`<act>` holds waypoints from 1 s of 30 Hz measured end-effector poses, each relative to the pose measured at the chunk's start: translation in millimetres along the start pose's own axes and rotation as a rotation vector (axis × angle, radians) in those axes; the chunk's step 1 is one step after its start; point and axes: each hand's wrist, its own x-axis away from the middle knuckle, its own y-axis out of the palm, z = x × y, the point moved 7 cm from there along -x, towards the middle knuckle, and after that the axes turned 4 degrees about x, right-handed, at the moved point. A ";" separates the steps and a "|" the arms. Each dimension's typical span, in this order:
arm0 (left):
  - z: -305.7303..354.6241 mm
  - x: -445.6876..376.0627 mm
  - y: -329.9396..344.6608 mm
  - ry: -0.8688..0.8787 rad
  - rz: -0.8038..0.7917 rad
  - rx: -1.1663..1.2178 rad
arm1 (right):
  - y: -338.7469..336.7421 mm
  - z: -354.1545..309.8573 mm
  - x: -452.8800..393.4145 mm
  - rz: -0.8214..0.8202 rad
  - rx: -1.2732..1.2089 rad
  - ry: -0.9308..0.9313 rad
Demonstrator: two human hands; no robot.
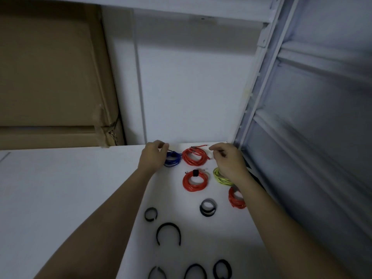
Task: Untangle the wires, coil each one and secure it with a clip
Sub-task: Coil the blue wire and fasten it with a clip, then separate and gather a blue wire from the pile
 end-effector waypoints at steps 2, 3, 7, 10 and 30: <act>4.7 4.1 -4.5 0.034 0.016 -0.013 | -1.7 -2.0 2.2 -0.006 0.009 -0.003; 7.4 6.8 -6.1 0.058 0.021 -0.033 | -2.5 -3.4 3.8 -0.010 0.017 -0.008; 20.3 19.9 -7.5 0.181 0.035 -0.189 | -2.5 -8.9 10.5 -0.020 0.044 -0.028; 31.2 32.7 -18.5 0.247 0.140 -0.301 | -3.8 -15.6 17.9 -0.029 0.074 -0.047; -62.0 239.6 -309.9 -0.202 0.614 -0.899 | 188.1 -236.1 115.8 -0.286 0.513 -0.730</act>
